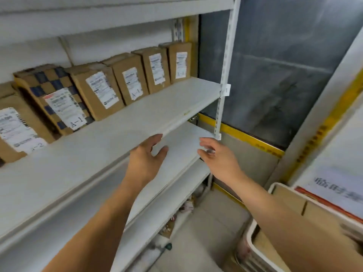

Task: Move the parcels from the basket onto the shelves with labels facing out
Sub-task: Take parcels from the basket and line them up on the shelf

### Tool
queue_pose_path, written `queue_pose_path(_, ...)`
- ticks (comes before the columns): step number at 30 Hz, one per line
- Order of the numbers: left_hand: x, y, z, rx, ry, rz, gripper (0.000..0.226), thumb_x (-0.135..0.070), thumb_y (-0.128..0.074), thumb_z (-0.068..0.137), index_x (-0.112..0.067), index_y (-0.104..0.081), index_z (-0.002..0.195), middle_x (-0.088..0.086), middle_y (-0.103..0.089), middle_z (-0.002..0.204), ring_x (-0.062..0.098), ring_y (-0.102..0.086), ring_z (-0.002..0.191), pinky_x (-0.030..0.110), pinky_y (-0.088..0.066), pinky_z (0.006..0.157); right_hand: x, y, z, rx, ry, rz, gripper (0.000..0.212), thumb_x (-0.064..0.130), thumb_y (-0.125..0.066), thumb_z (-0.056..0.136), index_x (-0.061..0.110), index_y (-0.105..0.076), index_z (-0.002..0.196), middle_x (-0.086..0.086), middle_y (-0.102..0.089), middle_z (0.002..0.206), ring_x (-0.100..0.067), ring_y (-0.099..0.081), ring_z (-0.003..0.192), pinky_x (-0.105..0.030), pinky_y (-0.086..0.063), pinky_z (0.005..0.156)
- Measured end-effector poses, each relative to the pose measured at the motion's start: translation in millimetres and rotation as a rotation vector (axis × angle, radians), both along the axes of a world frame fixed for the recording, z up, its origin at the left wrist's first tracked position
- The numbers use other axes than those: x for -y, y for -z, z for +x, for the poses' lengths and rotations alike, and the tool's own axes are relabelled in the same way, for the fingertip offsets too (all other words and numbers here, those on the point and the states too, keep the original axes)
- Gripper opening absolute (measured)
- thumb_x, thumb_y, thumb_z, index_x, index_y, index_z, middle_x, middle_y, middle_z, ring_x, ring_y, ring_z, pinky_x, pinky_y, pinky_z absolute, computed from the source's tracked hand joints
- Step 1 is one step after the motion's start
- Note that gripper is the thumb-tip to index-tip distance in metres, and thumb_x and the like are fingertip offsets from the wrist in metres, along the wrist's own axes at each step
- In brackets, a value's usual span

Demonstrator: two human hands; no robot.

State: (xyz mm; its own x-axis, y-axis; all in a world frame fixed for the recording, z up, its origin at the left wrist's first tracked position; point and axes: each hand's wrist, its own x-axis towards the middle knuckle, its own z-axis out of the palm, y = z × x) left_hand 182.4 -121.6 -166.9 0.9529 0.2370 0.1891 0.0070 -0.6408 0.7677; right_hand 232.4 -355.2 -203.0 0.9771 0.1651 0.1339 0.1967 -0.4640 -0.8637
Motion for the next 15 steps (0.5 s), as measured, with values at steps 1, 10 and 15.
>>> queue_pose_path(1, 21, 6, 9, -0.021, 0.046, 0.0, 0.046, -0.037, -0.07, 0.1, -0.028, -0.062, 0.144, -0.01, -0.065, 0.138, 0.011, -0.06, 0.127, 0.021, -0.045, 0.103, 21, 7, -1, -0.02, 0.04, -0.007, 0.038, 0.028, -0.068, 0.102, 0.026, -0.063, 0.14, 0.012, -0.069, 0.131, -0.004, -0.061, 0.123, -0.024, -0.049, 0.108)
queue_pose_path(10, 190, 96, 87, -0.286, 0.477, 0.103, 0.052, -0.045, -0.067, 0.099, -0.033, -0.056, 0.149, -0.004, -0.06, 0.149, 0.02, -0.057, 0.134, 0.033, -0.044, 0.114, 179, 98, -27, -0.305, 0.388, -0.109, 0.046, 0.037, -0.062, 0.103, 0.024, -0.056, 0.147, 0.003, -0.065, 0.141, -0.021, -0.067, 0.12, -0.036, -0.054, 0.097)
queue_pose_path(15, 272, 160, 121, -0.419, 0.713, 0.147, 0.056, -0.041, -0.069, 0.099, -0.025, -0.055, 0.151, 0.001, -0.061, 0.149, 0.021, -0.056, 0.137, 0.035, -0.045, 0.113, 242, 142, -41, -0.475, 0.601, -0.154, 0.049, 0.036, -0.06, 0.105, 0.024, -0.051, 0.152, 0.001, -0.061, 0.147, -0.023, -0.064, 0.126, -0.03, -0.051, 0.095)
